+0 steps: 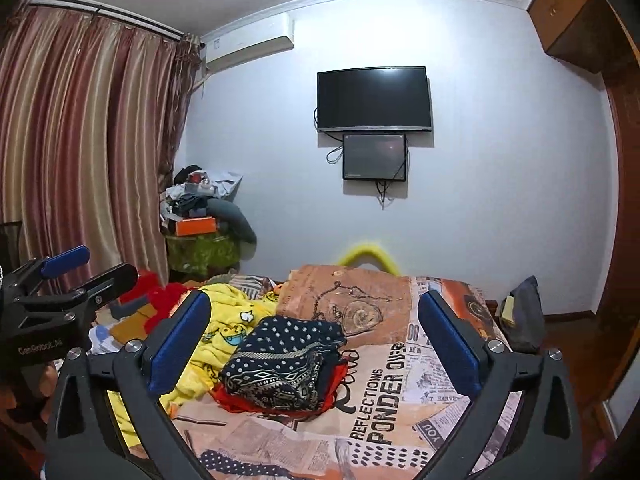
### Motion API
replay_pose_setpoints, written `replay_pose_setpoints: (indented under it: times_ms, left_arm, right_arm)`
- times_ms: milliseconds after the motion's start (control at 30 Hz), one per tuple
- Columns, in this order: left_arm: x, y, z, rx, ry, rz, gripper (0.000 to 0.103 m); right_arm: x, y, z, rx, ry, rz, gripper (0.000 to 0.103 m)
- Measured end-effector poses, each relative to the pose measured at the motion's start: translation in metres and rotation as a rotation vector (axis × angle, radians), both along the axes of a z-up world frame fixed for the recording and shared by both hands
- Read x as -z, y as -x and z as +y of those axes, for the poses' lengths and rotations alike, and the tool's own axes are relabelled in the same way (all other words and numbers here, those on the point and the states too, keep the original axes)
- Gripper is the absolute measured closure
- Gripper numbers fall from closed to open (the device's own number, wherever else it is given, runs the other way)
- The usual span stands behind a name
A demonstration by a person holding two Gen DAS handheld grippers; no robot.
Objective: Fold large clothes
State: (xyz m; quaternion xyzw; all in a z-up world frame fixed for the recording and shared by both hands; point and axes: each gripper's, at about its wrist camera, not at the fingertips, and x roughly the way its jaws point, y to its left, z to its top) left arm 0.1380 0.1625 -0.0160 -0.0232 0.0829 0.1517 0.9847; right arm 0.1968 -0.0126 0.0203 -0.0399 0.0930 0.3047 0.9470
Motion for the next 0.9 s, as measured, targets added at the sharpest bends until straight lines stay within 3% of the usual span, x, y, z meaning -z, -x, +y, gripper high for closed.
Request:
replay_pose_setpoints:
  times_ms: [900]
  left_arm:
    - [0.0055, -0.0026, 0.006, -0.007, 0.034, 0.015, 0.001]
  right_arm:
    - [0.0036, -0.0015, -0.0069, 0.002, -0.004, 0.037, 0.0]
